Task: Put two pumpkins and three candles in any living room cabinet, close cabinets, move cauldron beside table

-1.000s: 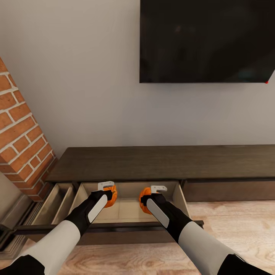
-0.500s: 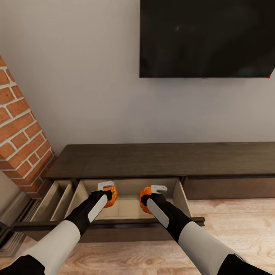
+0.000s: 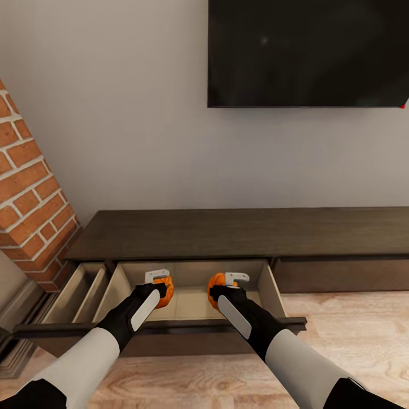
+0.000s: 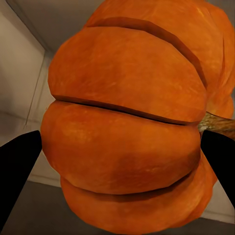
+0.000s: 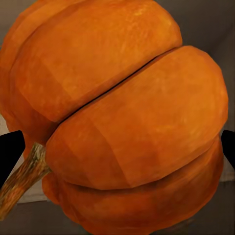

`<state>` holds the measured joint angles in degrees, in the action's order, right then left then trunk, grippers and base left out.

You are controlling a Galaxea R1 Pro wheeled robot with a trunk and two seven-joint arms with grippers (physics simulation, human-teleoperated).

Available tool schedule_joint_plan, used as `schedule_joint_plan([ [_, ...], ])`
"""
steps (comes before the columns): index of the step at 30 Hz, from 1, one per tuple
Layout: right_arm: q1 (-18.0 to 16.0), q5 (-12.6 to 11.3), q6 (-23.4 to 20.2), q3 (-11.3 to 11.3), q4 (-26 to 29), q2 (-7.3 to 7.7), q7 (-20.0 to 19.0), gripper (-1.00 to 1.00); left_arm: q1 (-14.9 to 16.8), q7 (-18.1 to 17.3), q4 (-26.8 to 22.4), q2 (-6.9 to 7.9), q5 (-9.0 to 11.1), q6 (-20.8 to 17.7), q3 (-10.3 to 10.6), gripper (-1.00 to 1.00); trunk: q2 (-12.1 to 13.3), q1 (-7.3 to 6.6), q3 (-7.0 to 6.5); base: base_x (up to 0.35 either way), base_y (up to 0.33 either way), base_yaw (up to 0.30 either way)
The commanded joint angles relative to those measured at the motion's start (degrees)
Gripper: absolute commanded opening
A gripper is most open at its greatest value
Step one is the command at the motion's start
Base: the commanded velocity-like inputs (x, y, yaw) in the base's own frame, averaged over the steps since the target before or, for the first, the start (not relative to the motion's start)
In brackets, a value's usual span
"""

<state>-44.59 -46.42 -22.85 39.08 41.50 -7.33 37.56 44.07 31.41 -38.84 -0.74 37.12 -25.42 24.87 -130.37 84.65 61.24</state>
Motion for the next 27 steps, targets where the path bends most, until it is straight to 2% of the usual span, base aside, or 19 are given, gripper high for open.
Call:
schedule_joint_plan([
  [1,-0.1,-0.4,0.3,0.3,0.1,0.03,0.5,-1.00,0.1,0.6,-0.1,0.04,0.4,-0.1,0.3,-1.00,-0.4,0.21,0.23,0.000,0.000,0.000],
  [4,-0.1,-0.3,1.1,0.3,0.1,0.03,0.5,-1.00,0.1,0.6,-0.1,0.01,0.3,0.0,0.3,-1.00,-1.6,0.87,0.77,0.000,0.000,0.000],
  [15,-0.1,-0.3,1.2,0.5,0.2,0.03,0.5,-1.00,0.1,0.6,-0.1,0.00,0.2,0.0,0.3,-1.00,-1.6,0.87,0.77,0.004,0.000,0.000],
  [27,-0.1,-0.4,1.2,0.6,0.2,0.03,0.6,-1.00,0.1,0.4,-0.1,0.04,0.2,-0.1,0.3,-1.00,-1.6,0.87,0.77,0.115,0.000,0.000],
])
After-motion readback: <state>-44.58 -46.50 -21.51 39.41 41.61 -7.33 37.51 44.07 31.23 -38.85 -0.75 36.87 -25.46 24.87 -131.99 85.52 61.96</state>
